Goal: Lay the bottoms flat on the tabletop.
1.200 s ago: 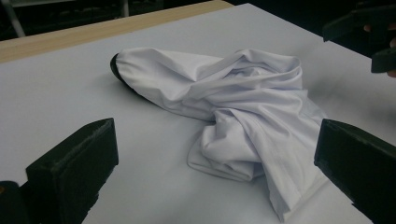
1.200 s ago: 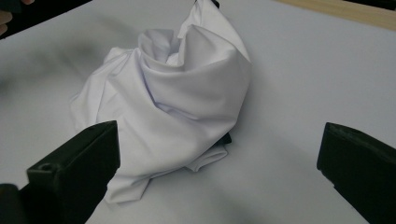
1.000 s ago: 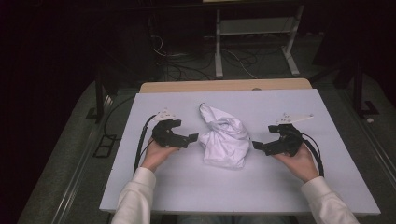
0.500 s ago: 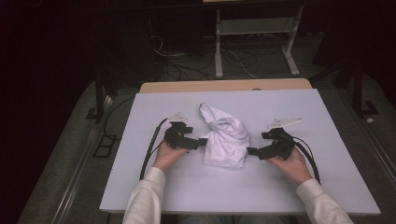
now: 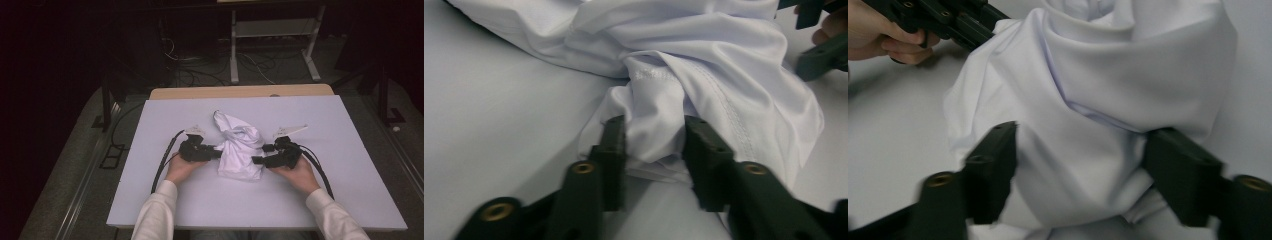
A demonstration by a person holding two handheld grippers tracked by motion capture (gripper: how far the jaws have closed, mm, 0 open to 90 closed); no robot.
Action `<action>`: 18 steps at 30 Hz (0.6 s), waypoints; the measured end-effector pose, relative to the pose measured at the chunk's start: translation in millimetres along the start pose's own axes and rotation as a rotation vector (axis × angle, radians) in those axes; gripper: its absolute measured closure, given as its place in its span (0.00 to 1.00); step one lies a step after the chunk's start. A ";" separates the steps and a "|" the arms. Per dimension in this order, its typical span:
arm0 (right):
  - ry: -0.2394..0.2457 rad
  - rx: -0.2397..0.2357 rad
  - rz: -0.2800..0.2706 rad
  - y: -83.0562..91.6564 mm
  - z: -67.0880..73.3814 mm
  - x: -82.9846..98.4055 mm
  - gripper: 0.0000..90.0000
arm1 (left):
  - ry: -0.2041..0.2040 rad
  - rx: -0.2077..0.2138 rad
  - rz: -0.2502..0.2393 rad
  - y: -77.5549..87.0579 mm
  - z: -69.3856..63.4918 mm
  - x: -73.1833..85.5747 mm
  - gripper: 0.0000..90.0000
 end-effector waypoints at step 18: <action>-0.015 0.004 -0.013 52.1 -11.7 -5.2 0.94 | -0.040 0.012 -0.016 27.4 -19.2 -9.0 0.92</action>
Point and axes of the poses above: each handheld gripper's, and its own axes: y roughly backward along the jaws, x roughly out of its underside, z roughly to its left, the point moved 10 cm from there along -y, roughly forward along the jaws, and after that the axes turned 2 degrees about z, right-handed, at the moved point
